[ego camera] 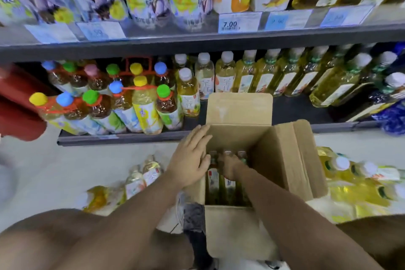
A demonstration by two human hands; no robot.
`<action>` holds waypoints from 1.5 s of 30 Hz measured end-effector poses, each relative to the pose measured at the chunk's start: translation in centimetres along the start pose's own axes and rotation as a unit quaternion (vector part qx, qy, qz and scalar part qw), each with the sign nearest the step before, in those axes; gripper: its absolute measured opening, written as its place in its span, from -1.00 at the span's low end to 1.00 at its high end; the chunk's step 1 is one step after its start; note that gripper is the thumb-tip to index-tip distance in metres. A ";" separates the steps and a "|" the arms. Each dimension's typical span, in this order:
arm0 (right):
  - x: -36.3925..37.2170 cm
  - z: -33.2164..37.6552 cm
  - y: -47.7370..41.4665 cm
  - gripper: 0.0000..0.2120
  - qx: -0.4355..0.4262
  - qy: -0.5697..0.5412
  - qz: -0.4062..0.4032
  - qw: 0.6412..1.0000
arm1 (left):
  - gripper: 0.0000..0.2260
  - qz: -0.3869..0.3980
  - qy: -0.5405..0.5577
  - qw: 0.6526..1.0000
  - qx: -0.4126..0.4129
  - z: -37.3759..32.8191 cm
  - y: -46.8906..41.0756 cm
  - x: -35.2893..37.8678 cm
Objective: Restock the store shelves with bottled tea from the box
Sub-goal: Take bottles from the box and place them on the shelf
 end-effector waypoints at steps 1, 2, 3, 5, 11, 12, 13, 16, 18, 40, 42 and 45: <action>0.4 -0.3 -0.9 -0.56 0.002 -0.016 0.002 1.000 | -0.51 0.000 0.014 1.000 0.006 0.2 0.2 0.3; 1.1 -0.8 -2.1 -0.52 0.020 -0.033 0.014 0.999 | -0.50 -0.002 0.030 1.000 0.005 0.2 0.3 0.7; 2.1 -1.5 -3.5 -0.50 0.021 -0.057 0.013 0.998 | -0.50 -0.004 0.049 0.999 0.000 0.2 0.3 1.1; 2.7 -1.9 -4.8 -0.47 0.041 -0.146 0.026 0.988 | -0.50 -0.012 0.081 0.997 -0.015 0.1 0.3 1.7; 3.7 -1.1 -8.3 -0.80 0.099 -0.365 0.102 0.920 | -0.47 -0.011 0.099 0.995 -0.028 0.2 -0.1 2.0; 3.9 -0.8 -8.6 -0.85 0.111 -0.395 0.097 0.907 | -0.46 -0.010 0.101 0.994 -0.032 0.1 -0.2 2.0; 3.9 -0.5 -8.6 -0.89 0.112 -0.410 0.077 0.902 | -0.46 -0.008 0.102 0.994 -0.036 0.1 -0.2 2.1; 4.0 -0.2 -9.6 -0.71 0.106 -0.410 0.049 0.905 | -0.45 0.001 0.099 0.994 -0.044 0.1 -0.3 2.2; 3.8 -0.5 -9.4 -0.81 0.131 -0.419 0.038 0.898 | -0.46 0.006 0.097 0.994 -0.051 0.3 -0.4 2.3; -16.3 3.7 21.8 -0.75 -0.179 -0.273 -0.281 0.902 | -0.39 -0.062 0.010 0.990 -0.125 -10.7 1.4 -6.1; -17.9 4.3 24.4 -0.71 -0.197 -0.312 -0.294 0.882 | -0.29 -0.130 0.023 0.978 -0.162 -12.6 1.7 -8.5; -19.4 5.1 26.9 -0.63 -0.221 -0.362 -0.300 0.855 | -0.20 -0.164 0.104 0.956 -0.218 -13.9 1.6 -10.0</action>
Point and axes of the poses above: each hand's wrist, its own y-axis away from the middle knuckle, its own x-axis out of the palm, z = x × y, the point moved 4 cm from there along -y, towards the middle knuckle, and after that the axes turned 1 degree about x, right-handed, at the moved point
